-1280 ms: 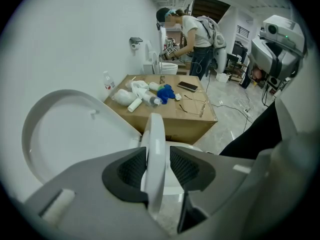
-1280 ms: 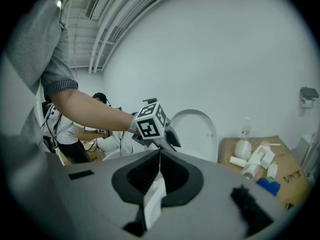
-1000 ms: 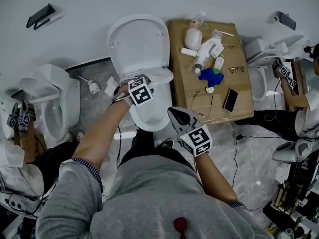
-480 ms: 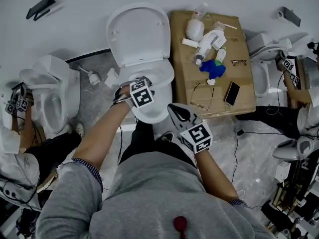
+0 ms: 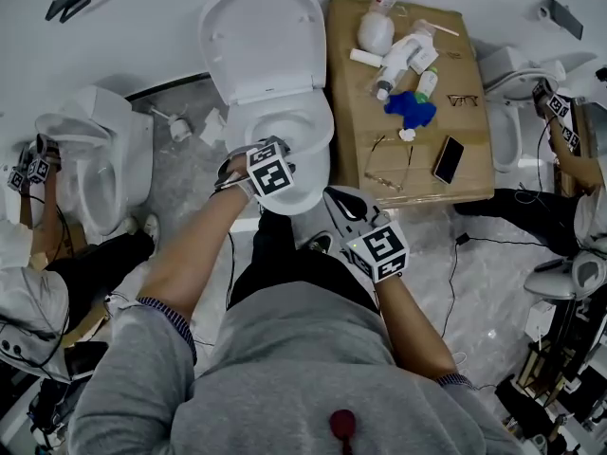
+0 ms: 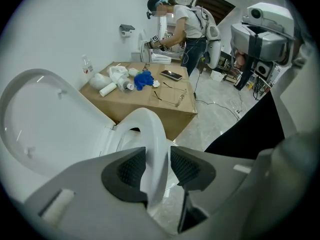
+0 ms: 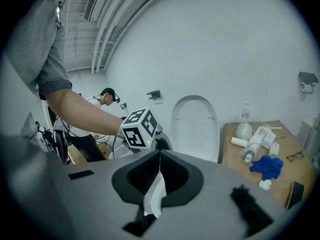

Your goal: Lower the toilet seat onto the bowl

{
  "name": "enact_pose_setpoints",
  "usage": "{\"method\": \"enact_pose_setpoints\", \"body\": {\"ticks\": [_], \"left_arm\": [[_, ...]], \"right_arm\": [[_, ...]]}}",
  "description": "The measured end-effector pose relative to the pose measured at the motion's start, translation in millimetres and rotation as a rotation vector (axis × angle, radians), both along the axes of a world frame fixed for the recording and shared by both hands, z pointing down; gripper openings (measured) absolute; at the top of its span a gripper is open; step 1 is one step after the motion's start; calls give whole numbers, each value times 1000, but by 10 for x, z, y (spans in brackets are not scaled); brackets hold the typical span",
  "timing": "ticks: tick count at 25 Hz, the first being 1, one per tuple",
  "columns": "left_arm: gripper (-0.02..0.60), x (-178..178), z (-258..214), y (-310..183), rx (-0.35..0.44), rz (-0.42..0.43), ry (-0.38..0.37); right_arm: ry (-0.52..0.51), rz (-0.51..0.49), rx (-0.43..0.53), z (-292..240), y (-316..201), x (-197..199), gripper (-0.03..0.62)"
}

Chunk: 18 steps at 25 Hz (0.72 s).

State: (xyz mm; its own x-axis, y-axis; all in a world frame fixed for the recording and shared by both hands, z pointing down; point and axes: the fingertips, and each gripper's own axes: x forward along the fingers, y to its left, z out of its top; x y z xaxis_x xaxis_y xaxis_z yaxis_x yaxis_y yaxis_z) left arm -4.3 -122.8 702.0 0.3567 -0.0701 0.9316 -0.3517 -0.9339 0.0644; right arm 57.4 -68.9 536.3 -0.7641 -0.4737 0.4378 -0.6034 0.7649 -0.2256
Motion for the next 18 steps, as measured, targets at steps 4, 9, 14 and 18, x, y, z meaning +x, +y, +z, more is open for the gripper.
{"method": "enact_pose_setpoints", "body": {"ticks": [4, 9, 14, 18], "left_arm": [[166, 39, 123, 148, -12, -13, -5], [166, 85, 253, 290, -17, -30, -3], [166, 134, 414, 424, -37, -43, -5], [164, 167, 551, 524, -57, -59, 3]], "right_arm": [[0, -6, -12, 112, 97, 65, 15], [4, -18, -20, 266, 185, 114, 14], [3, -21, -36, 456, 224, 153, 15], [7, -31, -52, 639, 235, 146, 15]]}}
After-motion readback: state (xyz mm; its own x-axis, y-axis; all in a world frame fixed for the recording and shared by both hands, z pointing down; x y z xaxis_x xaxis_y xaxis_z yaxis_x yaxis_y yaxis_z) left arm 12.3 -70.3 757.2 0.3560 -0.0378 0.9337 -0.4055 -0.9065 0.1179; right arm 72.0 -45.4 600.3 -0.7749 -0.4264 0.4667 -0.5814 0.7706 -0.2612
